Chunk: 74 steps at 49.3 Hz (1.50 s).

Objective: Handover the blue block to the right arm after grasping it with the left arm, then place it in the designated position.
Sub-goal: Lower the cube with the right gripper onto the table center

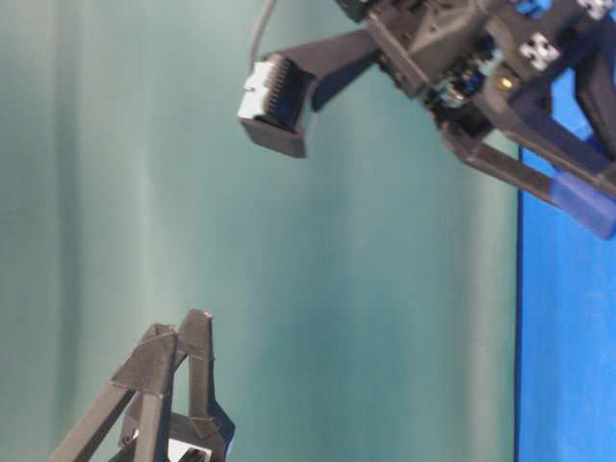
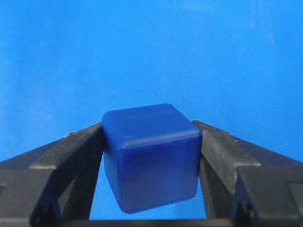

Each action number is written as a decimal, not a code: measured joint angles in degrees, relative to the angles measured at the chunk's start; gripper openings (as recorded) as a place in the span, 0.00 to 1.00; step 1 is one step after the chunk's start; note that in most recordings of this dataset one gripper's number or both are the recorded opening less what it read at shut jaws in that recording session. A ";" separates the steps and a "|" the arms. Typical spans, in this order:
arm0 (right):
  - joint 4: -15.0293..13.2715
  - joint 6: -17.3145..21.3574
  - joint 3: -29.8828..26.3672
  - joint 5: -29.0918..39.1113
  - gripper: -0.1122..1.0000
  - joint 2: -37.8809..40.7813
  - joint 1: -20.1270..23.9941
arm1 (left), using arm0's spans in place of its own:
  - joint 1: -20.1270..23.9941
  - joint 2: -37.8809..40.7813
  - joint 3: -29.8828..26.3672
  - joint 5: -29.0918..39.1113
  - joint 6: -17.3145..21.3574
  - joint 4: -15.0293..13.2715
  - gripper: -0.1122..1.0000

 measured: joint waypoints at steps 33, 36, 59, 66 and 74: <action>2.46 0.18 0.00 -5.27 0.54 6.42 -0.26 | 0.00 0.00 -0.09 0.00 0.00 0.00 0.94; 2.46 0.09 0.00 -5.27 0.54 6.42 -0.18 | 0.00 0.00 -0.09 0.00 0.00 0.00 0.94; 4.39 0.44 0.00 -5.01 0.55 6.42 0.62 | -0.09 0.00 0.00 0.00 0.09 0.00 0.94; 6.24 0.44 0.00 -4.48 0.71 6.42 0.70 | 0.00 0.00 -0.09 0.00 0.09 0.00 0.94; 7.21 0.53 0.00 -3.96 0.97 6.42 0.79 | -0.09 0.00 -0.09 0.00 0.09 0.00 0.94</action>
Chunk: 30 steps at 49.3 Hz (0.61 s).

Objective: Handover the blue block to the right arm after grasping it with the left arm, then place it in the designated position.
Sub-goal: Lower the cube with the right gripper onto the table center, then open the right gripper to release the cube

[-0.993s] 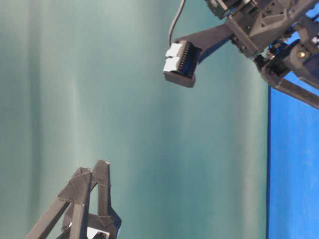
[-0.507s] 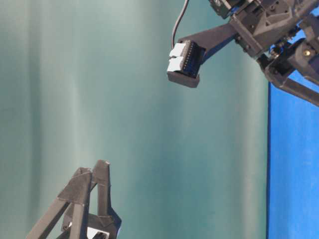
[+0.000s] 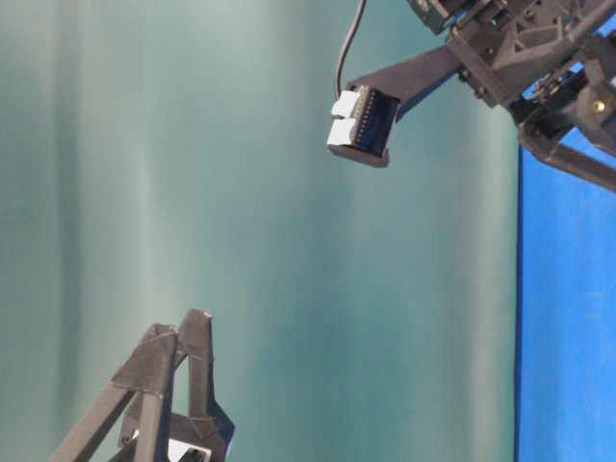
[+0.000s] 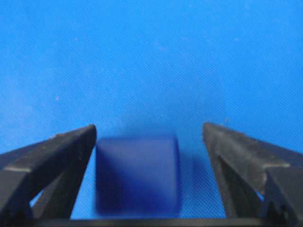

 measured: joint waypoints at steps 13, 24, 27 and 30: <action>0.09 0.09 0.00 0.09 0.94 0.00 0.09 | 0.09 0.00 0.09 0.00 -0.09 0.00 0.94; 0.09 -0.09 0.09 2.46 0.94 -1.67 0.44 | 0.09 0.00 0.09 0.00 -0.09 0.00 0.94; 0.09 -0.18 0.00 3.78 0.94 -3.43 0.62 | 0.09 0.00 0.09 0.00 0.00 0.00 0.94; 0.00 -0.35 0.09 5.71 0.94 -5.54 0.70 | 0.09 0.00 0.09 0.00 0.00 0.00 0.94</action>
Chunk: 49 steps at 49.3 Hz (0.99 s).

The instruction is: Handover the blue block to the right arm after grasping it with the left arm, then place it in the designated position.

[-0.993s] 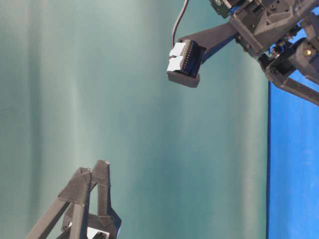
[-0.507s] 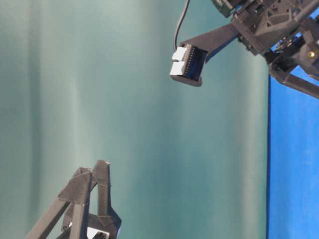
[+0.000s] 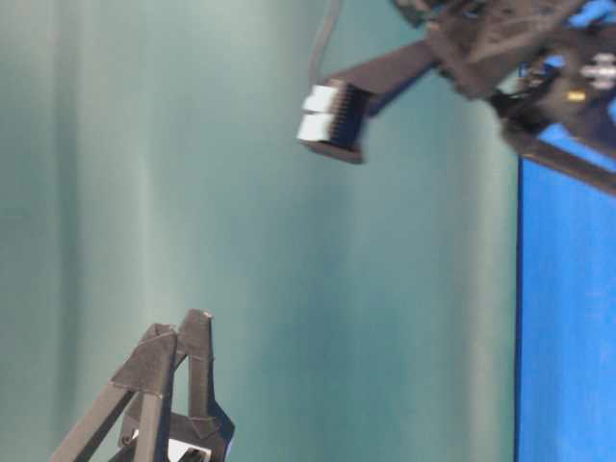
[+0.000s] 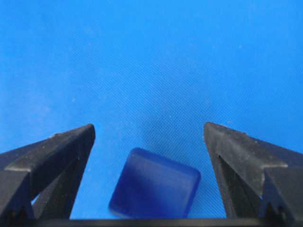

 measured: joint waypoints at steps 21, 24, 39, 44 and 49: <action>-3.78 -0.18 0.00 14.06 0.93 -19.60 0.18 | -0.09 0.00 -0.09 0.00 0.00 0.00 0.94; -4.39 -0.18 0.00 16.17 0.93 -22.41 0.18 | 0.00 0.00 0.00 0.00 0.00 0.00 0.94; -7.21 -0.26 0.18 23.82 0.93 -35.77 0.18 | 0.00 0.00 -0.09 -0.09 0.00 0.00 0.94; -7.73 -0.26 0.70 24.61 0.93 -39.29 0.26 | -0.09 0.00 0.00 0.00 -0.09 0.00 0.94; -8.17 -0.26 1.41 24.79 0.93 -41.66 0.26 | 0.00 0.00 -0.09 0.00 0.00 0.00 0.94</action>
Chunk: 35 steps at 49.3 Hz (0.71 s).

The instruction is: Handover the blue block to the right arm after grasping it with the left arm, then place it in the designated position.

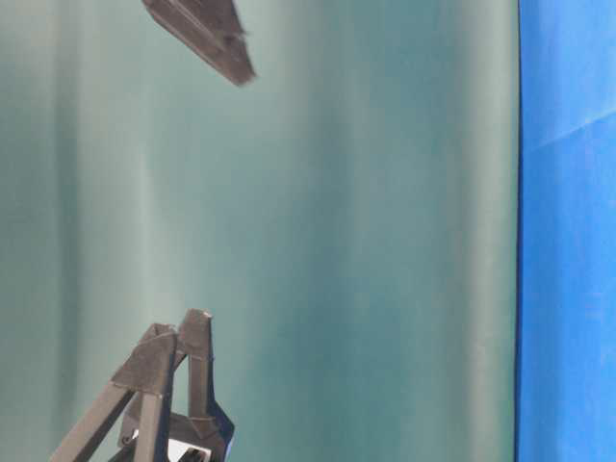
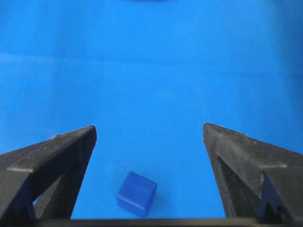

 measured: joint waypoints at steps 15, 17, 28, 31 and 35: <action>-0.35 0.00 0.09 0.00 0.93 0.62 0.00 | 0.00 0.00 0.09 0.00 0.00 0.00 0.94; -0.35 0.00 0.18 0.00 0.93 0.88 0.00 | 0.00 0.00 0.00 0.00 0.00 0.00 0.94; -0.70 0.00 0.18 -1.32 0.93 0.97 -0.18 | -0.09 0.00 0.09 0.00 -0.09 0.00 0.94; -1.49 0.00 0.18 -2.64 0.93 0.97 -0.35 | 0.00 0.00 0.09 0.00 0.00 0.00 0.94; -2.90 0.00 0.35 -5.36 0.93 0.97 -0.62 | 0.00 0.00 0.00 0.00 0.00 0.00 0.94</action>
